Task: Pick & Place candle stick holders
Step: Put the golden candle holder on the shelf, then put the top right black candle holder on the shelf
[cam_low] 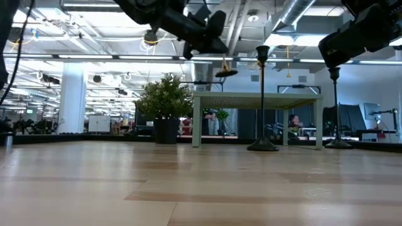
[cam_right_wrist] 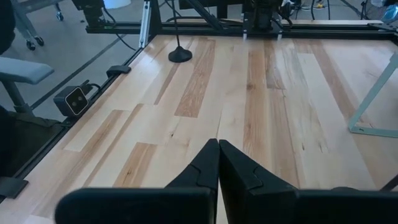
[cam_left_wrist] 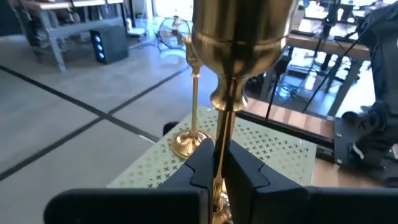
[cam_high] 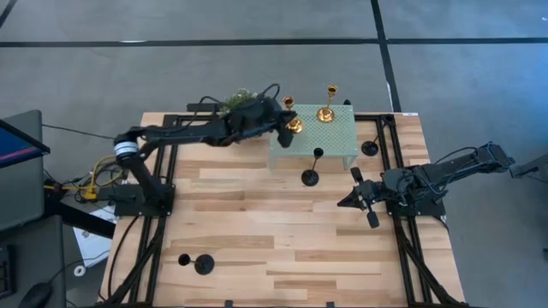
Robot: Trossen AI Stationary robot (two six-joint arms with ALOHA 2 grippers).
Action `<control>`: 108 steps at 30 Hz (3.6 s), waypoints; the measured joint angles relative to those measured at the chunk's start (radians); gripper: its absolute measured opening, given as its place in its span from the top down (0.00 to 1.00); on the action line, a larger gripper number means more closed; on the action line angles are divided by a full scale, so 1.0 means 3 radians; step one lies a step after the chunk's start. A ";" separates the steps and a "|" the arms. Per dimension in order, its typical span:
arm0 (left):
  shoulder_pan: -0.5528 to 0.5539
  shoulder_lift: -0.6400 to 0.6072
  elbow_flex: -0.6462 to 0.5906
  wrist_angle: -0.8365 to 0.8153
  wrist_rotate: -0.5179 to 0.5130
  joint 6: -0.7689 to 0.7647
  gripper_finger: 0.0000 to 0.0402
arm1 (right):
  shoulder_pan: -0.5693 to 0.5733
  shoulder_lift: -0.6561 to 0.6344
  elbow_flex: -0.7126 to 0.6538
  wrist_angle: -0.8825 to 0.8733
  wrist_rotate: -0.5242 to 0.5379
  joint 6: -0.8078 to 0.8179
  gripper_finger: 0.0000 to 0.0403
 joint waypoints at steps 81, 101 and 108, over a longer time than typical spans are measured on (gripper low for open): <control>0.0366 0.1078 0.0872 -0.0096 0.0186 -0.0124 0.70 | -0.0003 0.0001 0.0000 -0.0058 0.0010 -0.0092 1.00; 0.0278 0.1033 0.0865 -0.0251 0.0180 0.0061 0.46 | -0.0003 0.0000 0.0000 -0.0083 0.0000 -0.0083 1.00; 0.0280 0.0716 0.0720 -0.0572 0.0110 0.0087 0.47 | -0.0002 0.0000 0.0000 -0.0102 0.0000 -0.0083 1.00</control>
